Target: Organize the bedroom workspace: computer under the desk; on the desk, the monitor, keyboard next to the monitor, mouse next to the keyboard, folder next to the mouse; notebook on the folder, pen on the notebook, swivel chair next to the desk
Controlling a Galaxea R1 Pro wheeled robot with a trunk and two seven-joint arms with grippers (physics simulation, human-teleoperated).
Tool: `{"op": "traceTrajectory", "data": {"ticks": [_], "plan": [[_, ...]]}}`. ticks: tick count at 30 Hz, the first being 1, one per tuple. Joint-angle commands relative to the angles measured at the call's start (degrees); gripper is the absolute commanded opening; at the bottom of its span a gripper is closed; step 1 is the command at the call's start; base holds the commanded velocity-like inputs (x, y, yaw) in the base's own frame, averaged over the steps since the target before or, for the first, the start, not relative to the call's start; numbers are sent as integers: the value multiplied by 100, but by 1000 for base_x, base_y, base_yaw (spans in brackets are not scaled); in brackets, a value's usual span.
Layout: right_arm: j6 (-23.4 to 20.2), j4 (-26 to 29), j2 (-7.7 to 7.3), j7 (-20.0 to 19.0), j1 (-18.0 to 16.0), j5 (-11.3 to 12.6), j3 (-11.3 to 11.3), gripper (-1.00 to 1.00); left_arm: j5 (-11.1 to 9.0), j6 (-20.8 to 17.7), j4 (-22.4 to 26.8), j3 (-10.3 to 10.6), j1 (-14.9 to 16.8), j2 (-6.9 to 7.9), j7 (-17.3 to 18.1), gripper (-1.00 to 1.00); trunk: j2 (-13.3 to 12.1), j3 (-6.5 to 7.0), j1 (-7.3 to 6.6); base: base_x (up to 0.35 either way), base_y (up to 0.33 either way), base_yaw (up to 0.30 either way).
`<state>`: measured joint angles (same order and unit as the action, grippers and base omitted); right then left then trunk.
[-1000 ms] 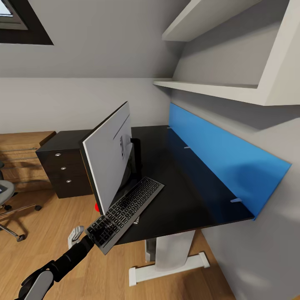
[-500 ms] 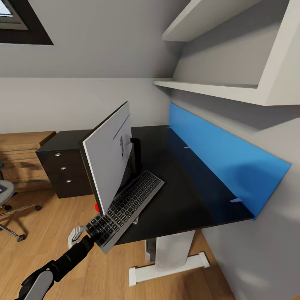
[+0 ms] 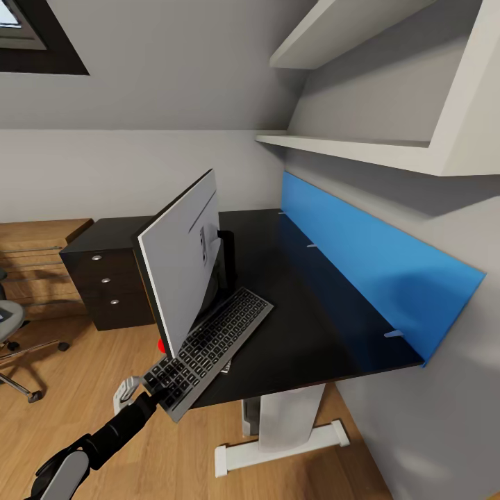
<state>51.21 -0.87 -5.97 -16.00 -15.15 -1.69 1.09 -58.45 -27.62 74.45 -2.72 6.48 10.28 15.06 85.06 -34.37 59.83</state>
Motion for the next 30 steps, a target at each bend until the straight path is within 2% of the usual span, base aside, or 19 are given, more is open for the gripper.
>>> {"op": "traceTrajectory", "data": {"ticks": [1, 30], "plan": [[21, -9, -1, -8, -5, -16, 14, 100, -13, -41, -1, -10, 3, -1, 6, -100, 3, -5, 0, 0, 0, 0], [21, -9, -1, -8, -5, -16, 14, 100, -26, -68, -1, -15, 3, -35, -15, -100, -77, 30, -44, -3, -3, 0]]}}
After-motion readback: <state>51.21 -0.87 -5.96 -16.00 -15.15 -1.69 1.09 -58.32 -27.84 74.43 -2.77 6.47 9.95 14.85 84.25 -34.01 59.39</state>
